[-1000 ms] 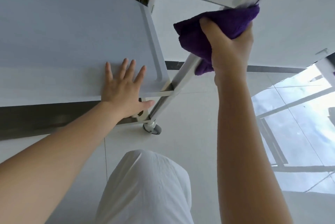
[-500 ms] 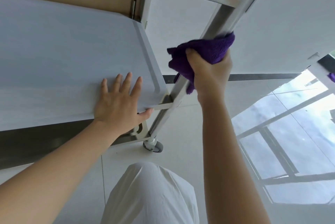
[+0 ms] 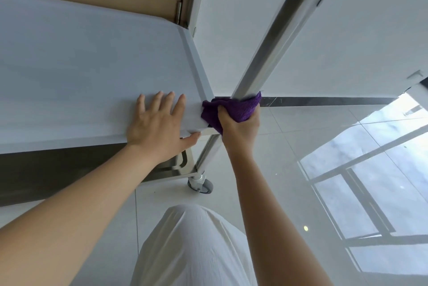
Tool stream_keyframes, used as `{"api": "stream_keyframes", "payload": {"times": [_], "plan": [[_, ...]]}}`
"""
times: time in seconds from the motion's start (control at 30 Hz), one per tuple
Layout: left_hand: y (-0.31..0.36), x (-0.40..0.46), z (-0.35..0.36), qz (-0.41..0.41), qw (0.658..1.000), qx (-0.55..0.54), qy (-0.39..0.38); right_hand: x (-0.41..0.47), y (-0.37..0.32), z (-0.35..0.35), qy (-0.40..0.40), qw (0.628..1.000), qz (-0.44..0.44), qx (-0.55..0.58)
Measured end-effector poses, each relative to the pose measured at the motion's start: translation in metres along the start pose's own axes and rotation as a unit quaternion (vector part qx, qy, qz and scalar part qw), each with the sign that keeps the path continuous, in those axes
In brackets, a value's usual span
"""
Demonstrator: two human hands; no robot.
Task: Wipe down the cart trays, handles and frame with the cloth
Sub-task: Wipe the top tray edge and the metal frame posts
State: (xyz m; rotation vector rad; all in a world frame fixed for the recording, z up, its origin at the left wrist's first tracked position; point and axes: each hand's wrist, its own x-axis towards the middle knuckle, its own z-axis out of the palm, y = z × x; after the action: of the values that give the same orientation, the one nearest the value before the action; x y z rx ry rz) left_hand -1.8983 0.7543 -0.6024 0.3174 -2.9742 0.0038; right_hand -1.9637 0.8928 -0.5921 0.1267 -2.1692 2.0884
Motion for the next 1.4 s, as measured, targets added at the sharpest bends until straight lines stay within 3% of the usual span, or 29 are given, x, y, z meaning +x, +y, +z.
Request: {"api": "stream_keyframes", "payload": {"times": [0.2,0.33,0.47,0.53,0.63,0.7,0.8,0.9,1.0,1.1,1.2,1.3,1.4], "plan": [[0.000,-0.002,-0.003,0.032,0.999,-0.006,-0.023,-0.031,0.006,0.009,0.009,1.000,-0.025,-0.016],[-0.015,-0.007,-0.008,0.104,0.990,-0.095,-0.011,-0.057,-0.003,0.014,-0.054,0.991,0.011,0.118],[-0.024,-0.012,-0.013,0.087,0.948,-0.304,0.022,-0.073,-0.016,0.006,0.108,0.976,0.085,0.170],[-0.027,-0.015,-0.013,0.081,0.934,-0.345,0.039,-0.070,-0.025,0.006,0.126,0.980,-0.004,0.151],[-0.033,-0.016,-0.010,0.092,0.928,-0.356,0.058,-0.062,-0.023,0.010,0.043,0.981,-0.171,-0.075],[-0.035,-0.014,-0.008,0.099,0.921,-0.370,0.073,-0.050,-0.006,0.011,-0.014,0.929,-0.266,-0.257],[-0.035,-0.011,-0.006,0.095,0.912,-0.389,0.092,-0.035,0.013,0.013,-0.121,0.866,-0.322,-0.362],[-0.034,-0.011,-0.007,0.099,0.918,-0.375,0.084,-0.029,0.010,0.009,-0.224,0.847,-0.270,-0.400],[-0.043,-0.015,-0.013,0.109,0.938,-0.325,0.055,-0.011,-0.009,-0.001,-0.398,0.817,-0.172,-0.380],[-0.076,-0.033,-0.013,0.145,0.976,-0.155,0.057,0.005,-0.022,-0.007,-0.495,0.735,-0.141,-0.442],[-0.123,-0.063,-0.011,0.101,0.994,-0.030,0.030,0.009,-0.019,-0.011,-0.504,0.658,-0.239,-0.506],[-0.156,-0.087,-0.011,0.030,0.999,0.011,0.020,0.009,-0.007,-0.009,-0.471,0.624,-0.380,-0.494],[-0.164,-0.090,-0.011,0.010,1.000,0.011,0.023,0.008,0.003,0.005,-0.418,0.606,-0.485,-0.472]]}}
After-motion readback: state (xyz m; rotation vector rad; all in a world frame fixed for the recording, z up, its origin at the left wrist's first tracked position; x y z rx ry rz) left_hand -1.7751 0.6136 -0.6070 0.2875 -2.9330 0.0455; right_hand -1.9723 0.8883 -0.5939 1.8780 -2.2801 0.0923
